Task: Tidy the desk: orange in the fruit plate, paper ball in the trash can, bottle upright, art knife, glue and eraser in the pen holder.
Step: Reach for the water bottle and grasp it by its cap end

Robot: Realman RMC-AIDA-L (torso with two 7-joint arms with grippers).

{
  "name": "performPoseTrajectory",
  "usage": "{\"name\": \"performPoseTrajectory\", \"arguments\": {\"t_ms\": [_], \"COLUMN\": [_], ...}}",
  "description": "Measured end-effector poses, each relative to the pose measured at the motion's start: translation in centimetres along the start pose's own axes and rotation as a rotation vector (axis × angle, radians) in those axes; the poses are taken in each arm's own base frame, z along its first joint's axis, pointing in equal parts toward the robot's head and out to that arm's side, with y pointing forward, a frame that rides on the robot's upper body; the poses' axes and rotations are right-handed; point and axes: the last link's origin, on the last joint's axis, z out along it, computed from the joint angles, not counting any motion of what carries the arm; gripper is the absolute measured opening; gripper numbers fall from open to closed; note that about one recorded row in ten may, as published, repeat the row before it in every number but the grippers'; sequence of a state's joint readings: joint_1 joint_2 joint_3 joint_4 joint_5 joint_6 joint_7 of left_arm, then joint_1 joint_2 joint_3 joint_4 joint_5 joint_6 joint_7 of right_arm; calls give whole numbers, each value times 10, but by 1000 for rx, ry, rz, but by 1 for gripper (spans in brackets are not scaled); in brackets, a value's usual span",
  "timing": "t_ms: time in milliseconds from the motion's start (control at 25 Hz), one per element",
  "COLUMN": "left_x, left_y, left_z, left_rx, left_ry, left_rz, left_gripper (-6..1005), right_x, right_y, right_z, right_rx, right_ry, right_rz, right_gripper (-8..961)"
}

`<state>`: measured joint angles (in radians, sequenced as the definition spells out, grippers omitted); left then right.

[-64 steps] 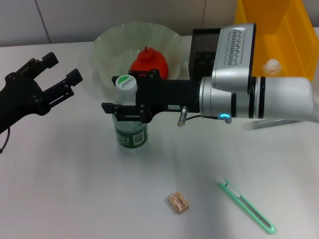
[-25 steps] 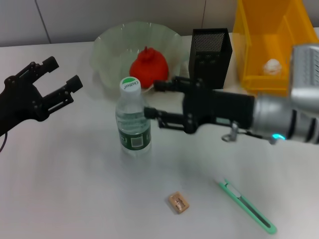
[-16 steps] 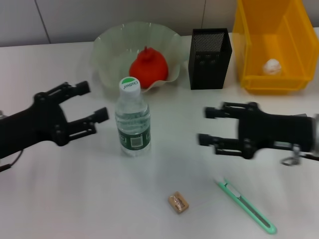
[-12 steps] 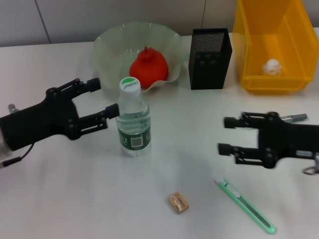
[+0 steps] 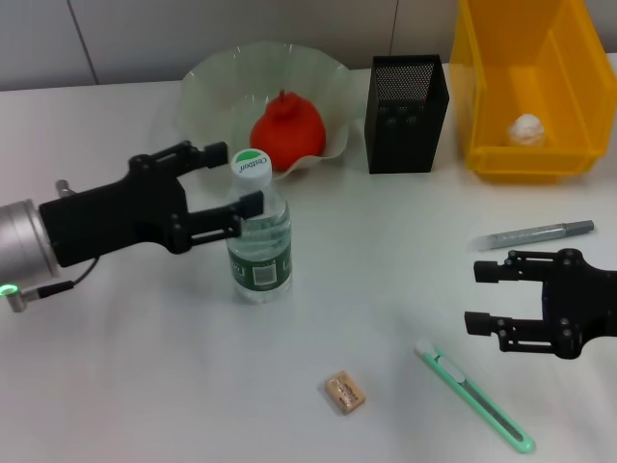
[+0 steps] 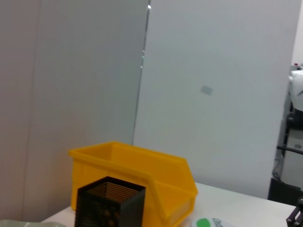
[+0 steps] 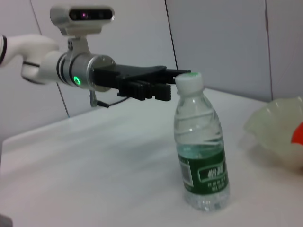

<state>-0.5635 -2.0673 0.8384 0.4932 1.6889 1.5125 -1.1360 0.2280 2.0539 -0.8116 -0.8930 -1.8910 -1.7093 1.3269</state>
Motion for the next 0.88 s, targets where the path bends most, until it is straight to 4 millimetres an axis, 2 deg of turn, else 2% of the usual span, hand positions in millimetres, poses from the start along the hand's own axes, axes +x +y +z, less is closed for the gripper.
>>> {"name": "performPoseTrajectory", "arguments": {"t_ms": [600, 880], "left_x": [0, 1], "left_y": [-1, -1], "left_z": [21, 23], "left_rx": [-6, -4], "left_ry": [-12, -2], "left_rz": [11, 32], "left_gripper": [817, 816], "right_x": [2, 3], "right_y": [-2, -3], "right_z": [-6, -5], "right_rx": [28, 37], "right_ry": [14, 8], "right_rz": [19, 26], "right_gripper": [670, 670]}}
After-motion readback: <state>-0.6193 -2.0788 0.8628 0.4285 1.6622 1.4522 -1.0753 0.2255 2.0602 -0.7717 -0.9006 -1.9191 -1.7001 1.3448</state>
